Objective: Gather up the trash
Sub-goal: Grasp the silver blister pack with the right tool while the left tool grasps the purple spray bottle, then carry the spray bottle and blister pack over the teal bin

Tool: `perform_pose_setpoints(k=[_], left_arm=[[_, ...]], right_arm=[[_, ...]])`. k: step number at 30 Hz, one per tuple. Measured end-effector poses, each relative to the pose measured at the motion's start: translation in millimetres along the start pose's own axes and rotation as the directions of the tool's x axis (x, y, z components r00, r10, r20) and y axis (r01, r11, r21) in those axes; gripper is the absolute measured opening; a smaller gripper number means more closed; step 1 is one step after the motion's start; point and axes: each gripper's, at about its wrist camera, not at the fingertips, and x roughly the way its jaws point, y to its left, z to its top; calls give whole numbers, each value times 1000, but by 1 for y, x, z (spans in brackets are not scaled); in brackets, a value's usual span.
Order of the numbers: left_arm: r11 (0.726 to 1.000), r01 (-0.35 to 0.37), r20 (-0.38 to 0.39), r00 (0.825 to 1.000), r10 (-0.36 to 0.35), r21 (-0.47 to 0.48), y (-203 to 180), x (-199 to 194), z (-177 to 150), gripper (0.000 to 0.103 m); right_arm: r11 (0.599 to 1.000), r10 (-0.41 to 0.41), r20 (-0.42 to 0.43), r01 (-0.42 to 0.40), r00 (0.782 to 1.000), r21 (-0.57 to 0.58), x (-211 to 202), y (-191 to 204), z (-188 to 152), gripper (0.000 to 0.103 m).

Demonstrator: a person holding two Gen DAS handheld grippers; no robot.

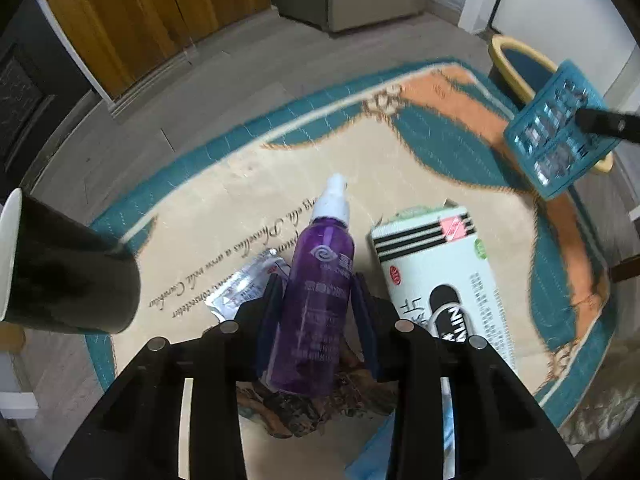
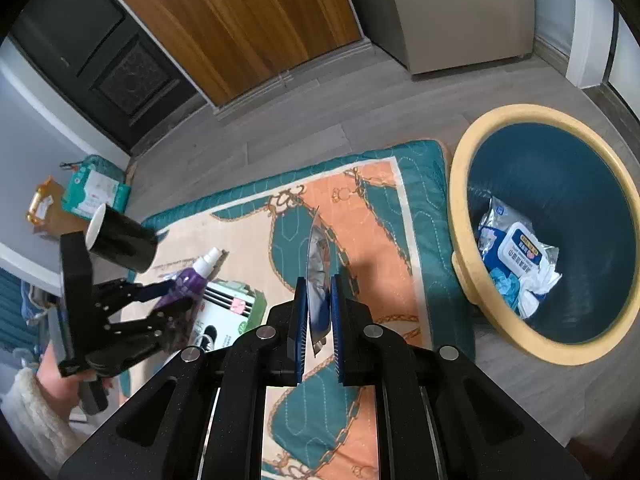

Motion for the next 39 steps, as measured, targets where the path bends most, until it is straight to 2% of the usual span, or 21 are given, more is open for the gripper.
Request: perform_pose_setpoints(k=[6,13,22,28,31,35,39], left_arm=[[998,32,82,996,-27,-56,5,-26,11,32],[996,68,127,990,-60,-62,-1,-38,20,32],[988,147,229,964,-135,-36,-23,-68,38,32],[990,143,249,959,-137,-6,-46,-76,51,32],[989,147,254,956,-143,6,-61,-78,58,32],[987,147,261,952,-158,61,-86,-80,69,32],[982,161,269,946,-181,94,-110,-83,81,32]], right_arm=[[1000,8,18,-8,1000,5,-6,0,4,12],[1000,21,38,-21,999,13,-14,-2,7,12],[999,26,129,-29,991,23,-48,-13,23,12],[998,2,177,-14,984,65,-71,-38,31,12],[996,-27,220,8,975,87,-91,-53,33,12],[994,-56,299,24,952,111,-127,-77,41,12],[991,-86,318,49,944,121,-141,-104,44,12]])
